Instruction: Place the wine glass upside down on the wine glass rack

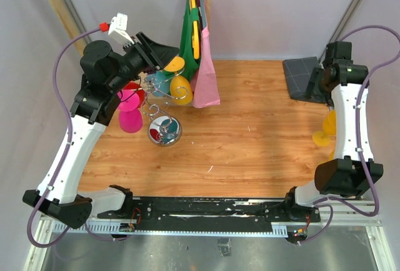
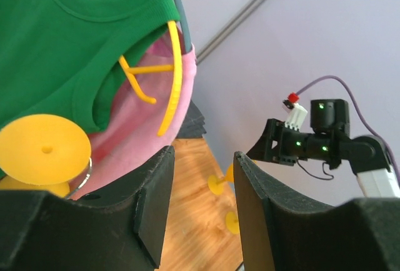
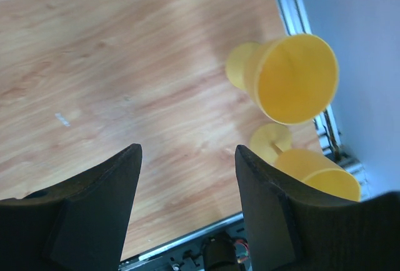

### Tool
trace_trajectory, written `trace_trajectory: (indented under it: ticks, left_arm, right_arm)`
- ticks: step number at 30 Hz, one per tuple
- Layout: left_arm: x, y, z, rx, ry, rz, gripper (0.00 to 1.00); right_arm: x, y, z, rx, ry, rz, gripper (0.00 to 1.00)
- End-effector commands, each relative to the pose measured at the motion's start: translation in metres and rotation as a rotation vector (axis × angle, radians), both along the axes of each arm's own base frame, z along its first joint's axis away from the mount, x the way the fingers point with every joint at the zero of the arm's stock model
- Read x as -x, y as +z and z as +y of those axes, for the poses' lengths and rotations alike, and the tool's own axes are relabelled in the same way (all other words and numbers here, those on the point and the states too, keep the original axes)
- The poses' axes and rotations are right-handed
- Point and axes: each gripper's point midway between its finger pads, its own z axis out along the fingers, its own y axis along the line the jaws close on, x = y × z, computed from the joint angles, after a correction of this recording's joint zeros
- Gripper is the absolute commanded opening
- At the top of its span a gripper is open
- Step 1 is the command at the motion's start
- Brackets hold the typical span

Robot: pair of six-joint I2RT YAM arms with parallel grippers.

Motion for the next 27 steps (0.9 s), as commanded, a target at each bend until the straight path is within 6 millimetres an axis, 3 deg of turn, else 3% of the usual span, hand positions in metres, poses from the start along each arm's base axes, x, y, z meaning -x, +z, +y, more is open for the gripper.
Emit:
trace_trajectory:
  ticks: [1, 4, 10, 27]
  left_arm:
    - [0.015, 0.006, -0.006, -0.013, -0.025, -0.034, 0.47]
    - [0.019, 0.004, -0.012, -0.003, -0.044, -0.021, 0.47]
    - [0.029, 0.001, -0.024, -0.012, -0.075, -0.012, 0.47]
    - [0.047, 0.008, -0.009, -0.014, -0.035, -0.034, 0.48]
  right_arm:
    - [0.024, -0.018, -0.046, 0.082, -0.131, 0.078, 0.63]
    - [0.03, -0.028, -0.065, 0.073, -0.207, 0.086, 0.63]
    - [0.029, -0.043, -0.08, 0.06, -0.263, 0.125, 0.63]
    - [0.006, -0.084, -0.087, -0.01, -0.266, 0.26, 0.61]
